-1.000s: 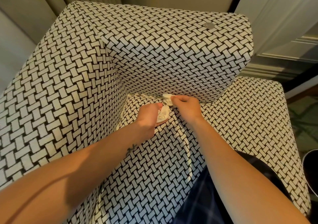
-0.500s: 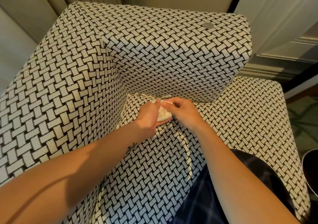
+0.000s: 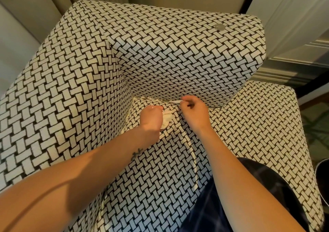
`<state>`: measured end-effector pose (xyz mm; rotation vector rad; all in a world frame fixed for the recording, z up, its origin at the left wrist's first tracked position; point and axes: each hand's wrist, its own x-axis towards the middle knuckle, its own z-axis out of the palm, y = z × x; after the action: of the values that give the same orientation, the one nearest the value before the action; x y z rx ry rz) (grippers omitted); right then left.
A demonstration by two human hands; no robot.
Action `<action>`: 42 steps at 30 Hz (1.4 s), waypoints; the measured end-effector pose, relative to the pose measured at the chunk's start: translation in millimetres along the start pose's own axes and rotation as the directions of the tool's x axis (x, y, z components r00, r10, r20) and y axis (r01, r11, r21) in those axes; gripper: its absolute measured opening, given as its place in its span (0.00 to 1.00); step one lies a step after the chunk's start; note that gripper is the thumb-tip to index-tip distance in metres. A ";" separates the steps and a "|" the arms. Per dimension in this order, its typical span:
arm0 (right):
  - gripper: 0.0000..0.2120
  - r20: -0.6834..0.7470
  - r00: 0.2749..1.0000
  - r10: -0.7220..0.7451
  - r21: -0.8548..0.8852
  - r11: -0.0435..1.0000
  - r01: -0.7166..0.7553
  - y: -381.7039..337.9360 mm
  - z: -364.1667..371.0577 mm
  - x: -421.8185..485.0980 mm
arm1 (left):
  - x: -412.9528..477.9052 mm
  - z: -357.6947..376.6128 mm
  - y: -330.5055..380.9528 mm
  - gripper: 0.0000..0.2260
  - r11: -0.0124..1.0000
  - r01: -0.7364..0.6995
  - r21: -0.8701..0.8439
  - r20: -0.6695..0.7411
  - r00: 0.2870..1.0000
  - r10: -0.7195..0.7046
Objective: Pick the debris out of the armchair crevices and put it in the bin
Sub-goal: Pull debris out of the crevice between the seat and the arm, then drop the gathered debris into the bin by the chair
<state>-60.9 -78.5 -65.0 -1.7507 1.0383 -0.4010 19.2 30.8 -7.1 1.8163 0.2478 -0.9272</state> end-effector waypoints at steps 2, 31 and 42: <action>0.19 0.028 0.998 -0.056 -0.263 0.963 0.062 8.1 8.9 4.9 | 0.0 1.0 -1.6 0.13 1.000 -0.010 -0.025 -0.005 1.000 0.010; 0.19 0.116 0.988 -0.099 0.120 0.989 0.085 -17.5 -6.7 -49.9 | -5.4 -0.6 5.2 0.16 0.981 0.048 -0.187 0.410 0.911 0.034; 0.18 -0.100 0.983 -0.153 0.216 0.961 0.171 -20.7 -137.9 -119.0 | -117.1 69.3 -4.6 0.10 0.962 -0.237 -0.135 0.508 0.817 0.273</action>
<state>-213.4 -63.6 35.6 -1.6310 0.8723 -0.6728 -96.2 1.6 59.1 1.4228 -0.3027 -1.1618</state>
